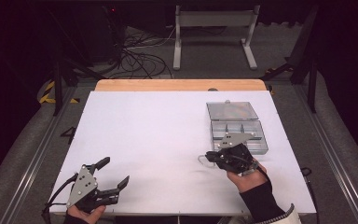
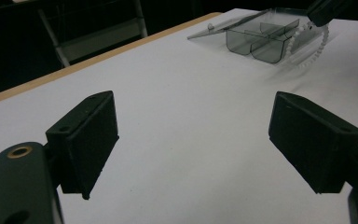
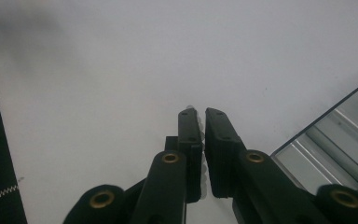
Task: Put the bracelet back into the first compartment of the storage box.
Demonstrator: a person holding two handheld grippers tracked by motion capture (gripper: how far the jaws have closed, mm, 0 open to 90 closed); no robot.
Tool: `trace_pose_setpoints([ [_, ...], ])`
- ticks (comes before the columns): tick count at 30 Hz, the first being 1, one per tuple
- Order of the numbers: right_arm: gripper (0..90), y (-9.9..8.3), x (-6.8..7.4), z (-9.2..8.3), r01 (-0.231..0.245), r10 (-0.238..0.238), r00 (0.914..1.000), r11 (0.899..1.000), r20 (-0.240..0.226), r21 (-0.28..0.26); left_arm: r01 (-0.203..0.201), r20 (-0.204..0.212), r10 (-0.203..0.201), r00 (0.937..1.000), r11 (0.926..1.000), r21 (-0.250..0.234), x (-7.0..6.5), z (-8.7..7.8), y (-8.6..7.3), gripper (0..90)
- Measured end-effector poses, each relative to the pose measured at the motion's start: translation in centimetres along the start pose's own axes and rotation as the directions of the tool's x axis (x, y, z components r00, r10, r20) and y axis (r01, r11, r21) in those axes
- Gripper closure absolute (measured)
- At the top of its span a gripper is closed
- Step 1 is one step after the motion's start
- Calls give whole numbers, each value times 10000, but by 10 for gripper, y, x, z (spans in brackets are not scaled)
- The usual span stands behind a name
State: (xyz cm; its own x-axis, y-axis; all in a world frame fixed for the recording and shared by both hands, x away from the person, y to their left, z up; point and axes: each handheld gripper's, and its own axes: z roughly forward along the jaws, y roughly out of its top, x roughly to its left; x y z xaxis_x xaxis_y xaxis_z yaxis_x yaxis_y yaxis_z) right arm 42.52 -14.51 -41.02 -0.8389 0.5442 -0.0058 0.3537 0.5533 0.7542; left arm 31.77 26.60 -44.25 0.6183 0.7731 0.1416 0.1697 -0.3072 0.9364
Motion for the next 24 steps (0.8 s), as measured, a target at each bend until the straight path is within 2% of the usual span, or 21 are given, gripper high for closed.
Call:
trace_pose_setpoints([
  [6, 859, 0, -1, -10, -114, 119, 9999, 9968, 58, -796, -50, -25, 50, 10000, 10000, 11, 0, 0, 0, 162],
  [10, 859, -1, 0, -16, -50, 94, 9994, 9917, 338, -1286, 28, -10, -28, 10000, 10000, -8, -1, 0, 0, 162],
  [19, 859, 1, -1, -18, -46, 91, 9994, 9910, 324, -1340, 38, -17, -38, 10000, 10000, -2, 0, 0, 0, 162],
  [24, 859, 3, 1, -16, 63, -30, 9996, 9928, 283, -1196, 44, -35, -44, 10000, 10000, -4, 0, 0, 0, 162],
])
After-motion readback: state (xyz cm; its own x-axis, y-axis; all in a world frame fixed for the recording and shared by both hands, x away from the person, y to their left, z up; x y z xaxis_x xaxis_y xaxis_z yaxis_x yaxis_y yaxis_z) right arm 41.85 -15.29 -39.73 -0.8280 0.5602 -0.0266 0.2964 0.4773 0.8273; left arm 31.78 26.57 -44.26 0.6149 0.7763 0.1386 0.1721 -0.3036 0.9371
